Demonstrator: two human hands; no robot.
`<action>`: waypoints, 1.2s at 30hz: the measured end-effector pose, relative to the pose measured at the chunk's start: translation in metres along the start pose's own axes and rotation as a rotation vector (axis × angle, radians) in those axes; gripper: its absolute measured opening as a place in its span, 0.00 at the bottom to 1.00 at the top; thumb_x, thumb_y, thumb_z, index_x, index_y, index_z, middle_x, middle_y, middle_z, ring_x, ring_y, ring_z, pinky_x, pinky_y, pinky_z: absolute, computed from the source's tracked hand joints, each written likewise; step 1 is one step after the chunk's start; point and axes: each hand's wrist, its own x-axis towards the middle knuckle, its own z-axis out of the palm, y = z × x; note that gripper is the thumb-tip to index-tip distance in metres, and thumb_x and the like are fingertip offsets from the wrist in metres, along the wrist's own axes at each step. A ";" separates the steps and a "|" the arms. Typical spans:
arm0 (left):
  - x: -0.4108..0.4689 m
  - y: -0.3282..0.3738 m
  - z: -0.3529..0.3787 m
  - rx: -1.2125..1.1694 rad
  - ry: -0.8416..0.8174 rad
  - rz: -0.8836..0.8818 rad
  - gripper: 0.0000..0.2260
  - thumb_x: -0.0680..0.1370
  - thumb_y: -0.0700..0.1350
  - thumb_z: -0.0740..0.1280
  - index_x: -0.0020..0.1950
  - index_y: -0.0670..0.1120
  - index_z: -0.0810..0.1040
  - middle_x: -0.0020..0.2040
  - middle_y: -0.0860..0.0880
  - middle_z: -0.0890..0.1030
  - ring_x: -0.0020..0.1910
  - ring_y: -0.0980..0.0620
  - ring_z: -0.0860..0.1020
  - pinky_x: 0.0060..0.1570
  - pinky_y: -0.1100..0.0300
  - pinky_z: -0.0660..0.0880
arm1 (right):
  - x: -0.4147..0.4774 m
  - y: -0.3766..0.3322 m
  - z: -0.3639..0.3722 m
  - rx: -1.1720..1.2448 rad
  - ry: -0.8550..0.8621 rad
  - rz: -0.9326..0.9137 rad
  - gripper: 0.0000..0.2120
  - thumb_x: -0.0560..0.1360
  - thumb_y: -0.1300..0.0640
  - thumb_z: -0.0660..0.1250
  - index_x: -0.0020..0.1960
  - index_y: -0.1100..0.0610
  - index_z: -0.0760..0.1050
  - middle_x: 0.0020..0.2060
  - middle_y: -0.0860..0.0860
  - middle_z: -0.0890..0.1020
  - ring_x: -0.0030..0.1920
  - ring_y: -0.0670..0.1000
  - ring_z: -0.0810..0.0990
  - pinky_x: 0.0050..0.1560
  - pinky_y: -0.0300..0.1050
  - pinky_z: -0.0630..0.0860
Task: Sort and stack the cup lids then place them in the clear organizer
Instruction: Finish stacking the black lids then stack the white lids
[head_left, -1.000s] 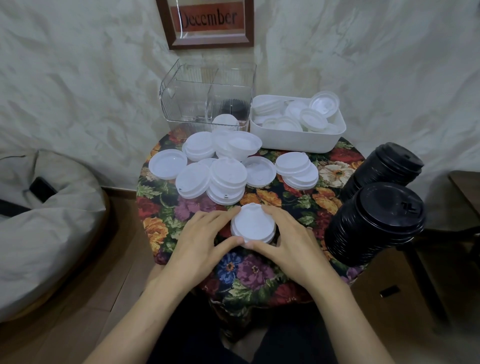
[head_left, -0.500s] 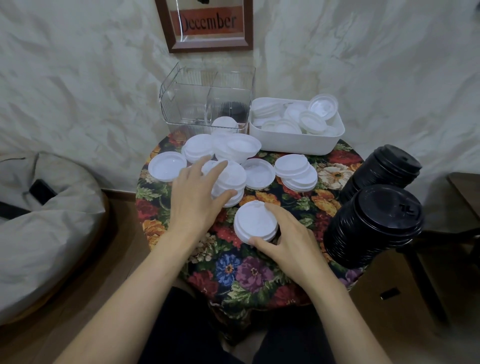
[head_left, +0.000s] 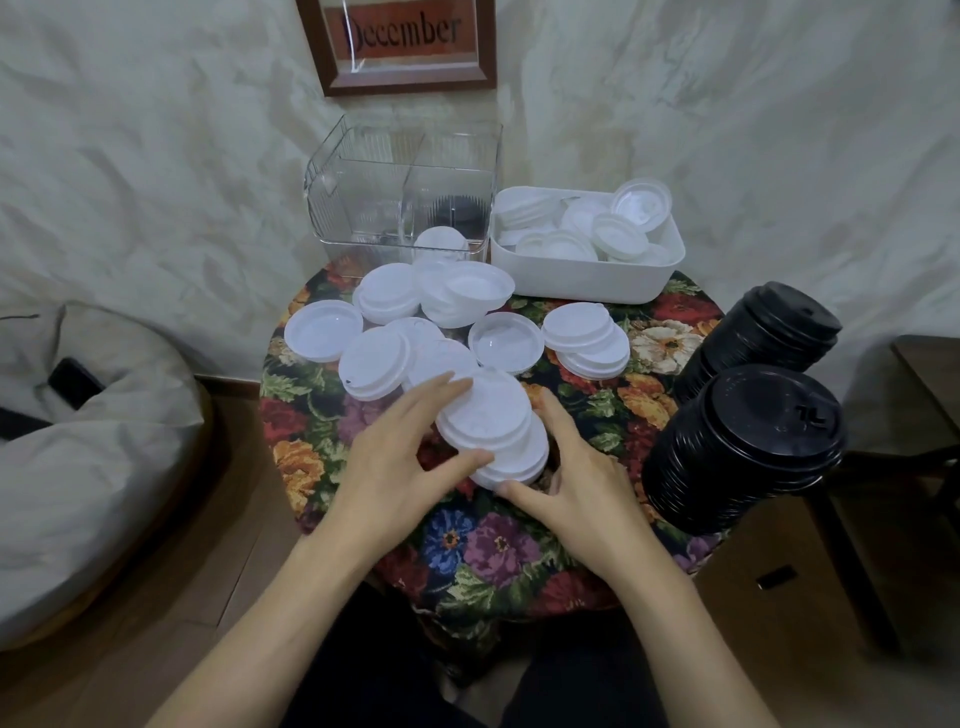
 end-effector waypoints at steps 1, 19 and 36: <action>-0.004 -0.002 0.002 -0.002 -0.033 -0.015 0.32 0.74 0.69 0.70 0.75 0.60 0.72 0.74 0.63 0.72 0.73 0.66 0.69 0.70 0.62 0.69 | 0.000 0.000 -0.001 0.013 -0.008 0.006 0.51 0.74 0.32 0.72 0.84 0.37 0.41 0.60 0.50 0.82 0.53 0.54 0.80 0.48 0.45 0.68; -0.007 -0.009 0.008 0.205 -0.160 0.038 0.26 0.79 0.67 0.61 0.75 0.58 0.75 0.69 0.59 0.72 0.65 0.56 0.72 0.64 0.57 0.70 | -0.002 -0.003 -0.007 -0.016 -0.048 0.016 0.49 0.76 0.41 0.73 0.84 0.38 0.43 0.39 0.34 0.70 0.37 0.38 0.76 0.39 0.34 0.67; -0.006 -0.002 0.018 0.121 -0.126 -0.010 0.28 0.82 0.67 0.60 0.80 0.58 0.65 0.75 0.62 0.70 0.74 0.60 0.67 0.70 0.58 0.66 | -0.003 0.002 -0.009 0.039 -0.077 0.042 0.46 0.74 0.28 0.66 0.84 0.36 0.47 0.39 0.35 0.67 0.37 0.40 0.75 0.39 0.36 0.64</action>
